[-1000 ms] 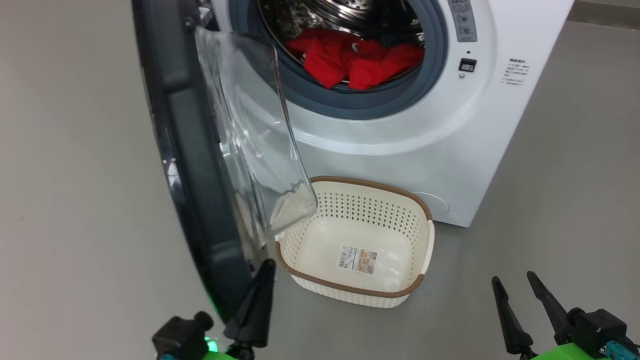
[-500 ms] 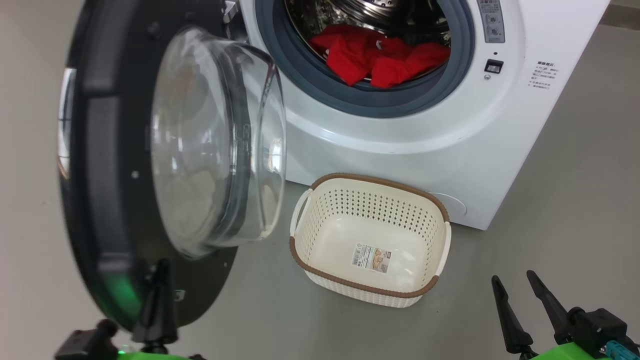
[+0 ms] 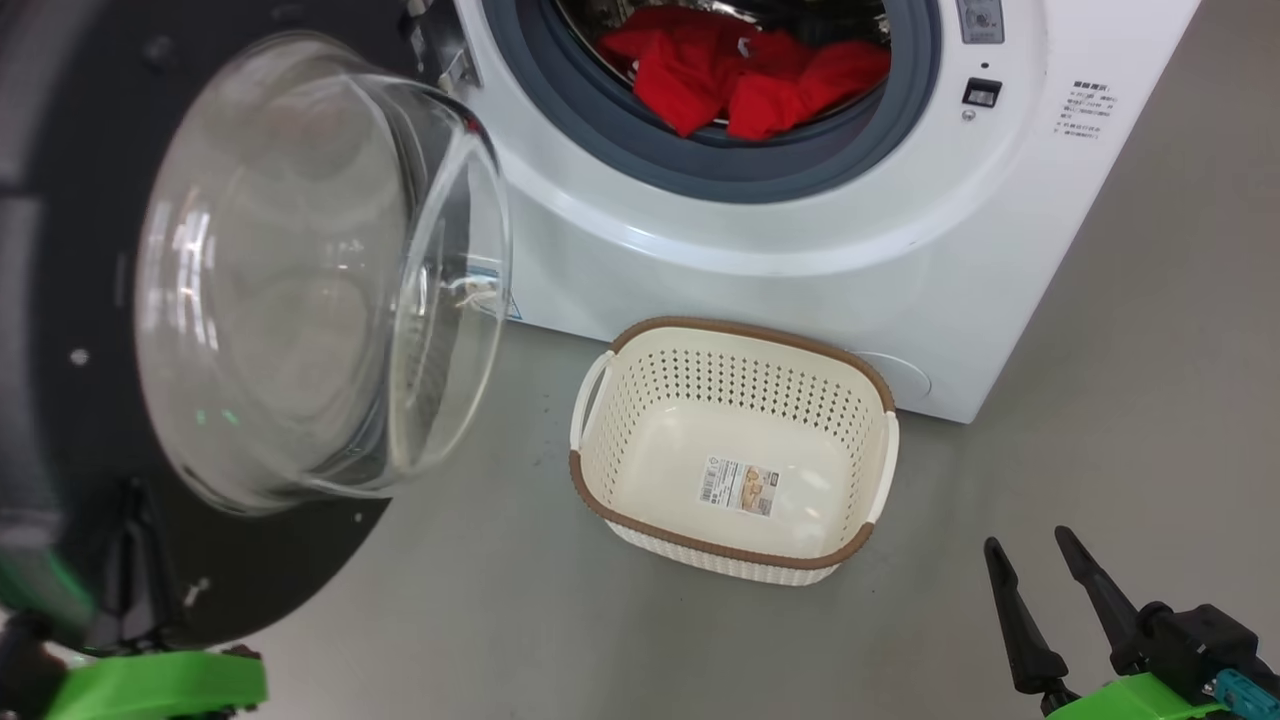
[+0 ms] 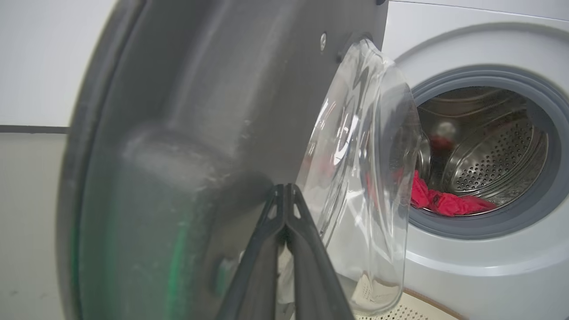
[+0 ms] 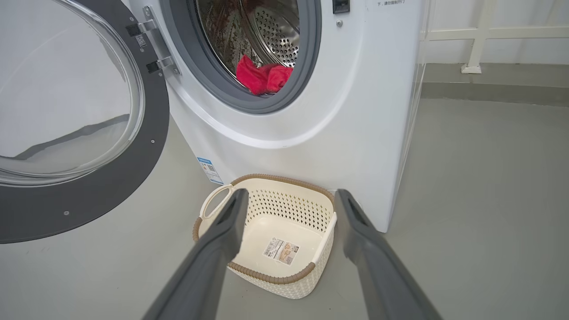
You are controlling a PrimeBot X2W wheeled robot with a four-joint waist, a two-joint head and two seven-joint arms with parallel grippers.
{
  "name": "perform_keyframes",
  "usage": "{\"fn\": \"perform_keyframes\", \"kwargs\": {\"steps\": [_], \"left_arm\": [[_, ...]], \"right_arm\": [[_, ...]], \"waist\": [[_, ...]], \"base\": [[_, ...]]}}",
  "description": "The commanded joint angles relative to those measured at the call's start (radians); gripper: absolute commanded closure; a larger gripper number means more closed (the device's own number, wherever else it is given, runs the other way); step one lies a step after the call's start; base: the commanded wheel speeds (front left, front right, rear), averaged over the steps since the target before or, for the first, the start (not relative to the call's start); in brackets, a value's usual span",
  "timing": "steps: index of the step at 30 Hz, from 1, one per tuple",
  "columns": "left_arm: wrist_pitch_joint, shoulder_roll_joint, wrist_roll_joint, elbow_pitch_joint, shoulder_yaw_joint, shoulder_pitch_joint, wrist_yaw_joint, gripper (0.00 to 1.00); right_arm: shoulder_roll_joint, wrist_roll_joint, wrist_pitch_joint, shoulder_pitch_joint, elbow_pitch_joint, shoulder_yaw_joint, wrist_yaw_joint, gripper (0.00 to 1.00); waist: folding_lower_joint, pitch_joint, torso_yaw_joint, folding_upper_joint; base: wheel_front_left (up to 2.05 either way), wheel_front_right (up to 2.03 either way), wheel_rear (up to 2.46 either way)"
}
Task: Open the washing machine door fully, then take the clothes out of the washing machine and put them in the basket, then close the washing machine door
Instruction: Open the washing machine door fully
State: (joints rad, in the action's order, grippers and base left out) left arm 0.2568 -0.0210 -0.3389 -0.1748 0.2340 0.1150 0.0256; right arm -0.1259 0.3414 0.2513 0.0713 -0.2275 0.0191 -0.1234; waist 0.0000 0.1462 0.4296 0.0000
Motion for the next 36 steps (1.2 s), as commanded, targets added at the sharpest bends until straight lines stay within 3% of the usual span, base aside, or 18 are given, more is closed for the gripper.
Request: {"fn": "perform_keyframes", "kwargs": {"steps": [1,17,30,36], "left_arm": [[0.005,-0.029,0.015,0.008,0.072,0.047,0.002,1.0],[0.005,-0.042,0.116,-0.129,0.346,0.206,0.082,1.0],[0.005,-0.118,0.174,-0.25,0.453,0.317,0.102,1.0],[0.005,-0.127,0.19,-0.27,0.473,0.32,0.104,1.0]], "right_arm": [[-0.018,-0.008,0.01,-0.037,0.026,0.024,-0.007,0.0],[-0.029,-0.013,0.01,-0.075,0.032,0.024,-0.007,0.0],[-0.041,-0.014,0.01,-0.094,0.032,0.023,-0.007,0.0],[-0.038,-0.013,0.01,-0.093,0.028,0.025,-0.007,0.0]], "waist": [[0.0,0.011,-0.004,0.0],[0.0,0.085,-0.039,0.0],[0.0,0.109,-0.061,0.0],[0.0,0.096,-0.068,0.0]], "base": [[0.0,0.0,0.0],[0.0,0.0,0.0],[0.0,0.0,0.0],[0.0,0.0,0.0]]}}
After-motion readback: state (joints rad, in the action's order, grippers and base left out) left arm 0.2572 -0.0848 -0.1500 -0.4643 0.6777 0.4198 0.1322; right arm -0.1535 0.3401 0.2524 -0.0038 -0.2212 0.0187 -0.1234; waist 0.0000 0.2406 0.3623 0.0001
